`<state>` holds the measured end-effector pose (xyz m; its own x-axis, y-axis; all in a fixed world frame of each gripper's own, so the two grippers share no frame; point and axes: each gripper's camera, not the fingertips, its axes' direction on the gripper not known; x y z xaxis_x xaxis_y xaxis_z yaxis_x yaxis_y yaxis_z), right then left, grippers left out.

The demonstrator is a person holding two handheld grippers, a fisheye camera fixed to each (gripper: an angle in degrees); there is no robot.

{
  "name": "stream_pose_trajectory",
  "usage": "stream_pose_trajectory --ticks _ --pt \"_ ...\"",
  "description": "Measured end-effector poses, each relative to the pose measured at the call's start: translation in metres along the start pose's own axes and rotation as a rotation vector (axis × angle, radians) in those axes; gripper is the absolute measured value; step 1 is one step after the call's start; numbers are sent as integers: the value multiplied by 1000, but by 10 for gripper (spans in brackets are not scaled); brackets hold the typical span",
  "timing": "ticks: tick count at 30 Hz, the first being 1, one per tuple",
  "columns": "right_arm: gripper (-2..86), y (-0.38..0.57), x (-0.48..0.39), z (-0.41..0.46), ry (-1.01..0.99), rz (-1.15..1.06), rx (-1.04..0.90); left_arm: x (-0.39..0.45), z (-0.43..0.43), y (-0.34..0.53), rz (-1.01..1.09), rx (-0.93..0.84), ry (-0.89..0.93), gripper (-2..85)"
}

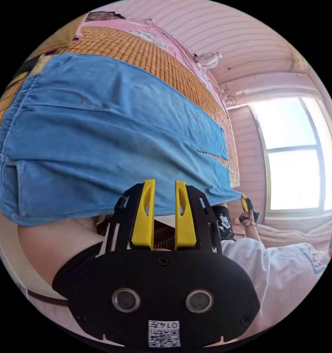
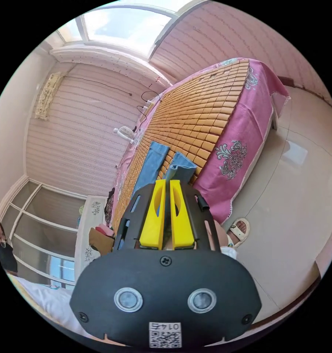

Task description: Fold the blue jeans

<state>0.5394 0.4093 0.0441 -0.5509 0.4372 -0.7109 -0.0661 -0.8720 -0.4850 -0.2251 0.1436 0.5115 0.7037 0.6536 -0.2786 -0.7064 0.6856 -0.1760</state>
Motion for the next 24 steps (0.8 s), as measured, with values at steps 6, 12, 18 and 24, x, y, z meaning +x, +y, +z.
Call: stream_pose_trajectory --ticks 6,12,18,24 --pt "9 12 27 1 49 131 -44 -86 -84 51 -366 330 -78 88" --pt "9 23 35 -4 56 214 -31 -136 -112 100 -598 477 -157 106" --pt "9 26 22 -7 92 187 -51 -171 -101 112 -764 494 -106 141" --pt "9 26 7 -9 78 176 -52 -192 -91 108 -790 439 -97 56"
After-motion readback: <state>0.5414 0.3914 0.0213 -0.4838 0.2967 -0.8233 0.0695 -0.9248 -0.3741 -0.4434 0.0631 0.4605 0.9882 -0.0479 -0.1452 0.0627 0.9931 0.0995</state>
